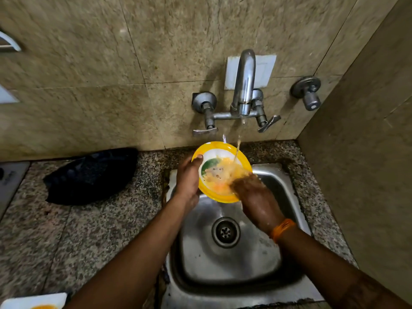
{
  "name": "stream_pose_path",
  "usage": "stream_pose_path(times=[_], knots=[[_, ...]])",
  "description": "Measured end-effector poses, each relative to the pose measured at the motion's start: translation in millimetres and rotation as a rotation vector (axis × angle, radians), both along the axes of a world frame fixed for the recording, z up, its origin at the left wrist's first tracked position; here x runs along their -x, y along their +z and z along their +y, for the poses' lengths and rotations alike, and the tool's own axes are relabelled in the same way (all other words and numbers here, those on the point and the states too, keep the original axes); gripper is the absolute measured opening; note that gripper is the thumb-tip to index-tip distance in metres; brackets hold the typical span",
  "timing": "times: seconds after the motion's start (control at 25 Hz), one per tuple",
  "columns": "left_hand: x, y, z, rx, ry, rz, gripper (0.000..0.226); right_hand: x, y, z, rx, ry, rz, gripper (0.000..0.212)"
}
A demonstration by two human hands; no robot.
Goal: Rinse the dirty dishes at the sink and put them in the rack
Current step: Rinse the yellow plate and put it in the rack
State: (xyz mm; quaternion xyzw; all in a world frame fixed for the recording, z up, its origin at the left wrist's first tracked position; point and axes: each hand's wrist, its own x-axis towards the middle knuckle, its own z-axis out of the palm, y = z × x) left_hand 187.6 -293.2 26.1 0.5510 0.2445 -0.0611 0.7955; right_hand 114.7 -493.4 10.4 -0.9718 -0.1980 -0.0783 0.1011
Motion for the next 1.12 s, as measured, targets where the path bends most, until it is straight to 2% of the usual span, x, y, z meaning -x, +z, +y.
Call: stream_pose_path(times=[0.08,0.12,0.2,0.24,0.28,0.36,0.44,0.48,0.6,0.68,0.76,0.88,0.92,1.0,1.08,1.12], knots=[[12.7,7.9,-6.3,0.099,0.046,0.028,0.045,-3.0,13.7,10.6,-0.014,-0.056,-0.068,0.044],[25.6,10.3,-17.3,0.108,0.087,-0.033,0.052,-0.5,20.0,27.2,-0.016,-0.107,-0.096,0.036],[61.0,11.4,-43.3,0.026,0.084,-0.169,0.065,9.7,25.0,63.3,-0.052,-0.195,-0.082,0.024],[72.4,8.2,-50.9,-0.015,0.097,-0.191,0.062,15.5,21.4,74.8,-0.084,-0.179,-0.068,0.018],[76.9,4.7,-51.2,-0.049,0.143,-0.172,0.054,21.2,12.4,76.1,-0.109,-0.114,-0.080,0.018],[66.4,-5.6,-33.9,-0.066,0.238,-0.084,0.031,22.2,-12.2,47.2,-0.052,0.035,-0.092,0.039],[52.6,-14.8,-11.5,-0.060,0.165,-0.007,0.017,10.6,-24.4,7.2,0.007,0.032,-0.099,0.052],[50.4,-18.6,-5.0,-0.068,0.104,0.035,0.017,7.7,-24.9,-0.1,0.023,-0.021,-0.092,0.052],[42.9,-26.2,-2.5,-0.140,0.021,0.083,0.031,27.2,-28.8,38.7,-0.035,-0.064,-0.051,0.042],[39.8,-26.2,-1.0,-0.190,-0.047,0.061,0.033,45.5,-28.0,55.2,-0.128,0.060,0.012,0.049],[31.6,-21.1,9.2,-0.132,-0.135,0.109,0.040,34.9,-20.9,27.3,-0.089,0.188,0.009,0.057],[22.0,-9.4,22.9,-0.029,-0.247,0.233,0.070,4.7,-7.2,-9.5,-0.038,0.150,-0.019,0.047],[26.0,-3.6,15.3,-0.043,-0.199,0.210,0.067,1.5,-1.7,-4.8,-0.011,0.130,-0.028,0.045],[39.1,-4.0,-11.1,-0.124,-0.022,0.024,0.049,3.2,-0.8,25.2,-0.009,0.056,-0.051,0.044],[63.2,-3.2,-35.4,-0.105,0.035,-0.118,0.049,14.7,-7.5,51.3,-0.118,0.041,0.022,0.043],[66.5,-1.8,-36.9,-0.038,0.062,-0.113,0.042,18.3,-8.5,51.8,-0.147,0.079,0.030,0.044]])
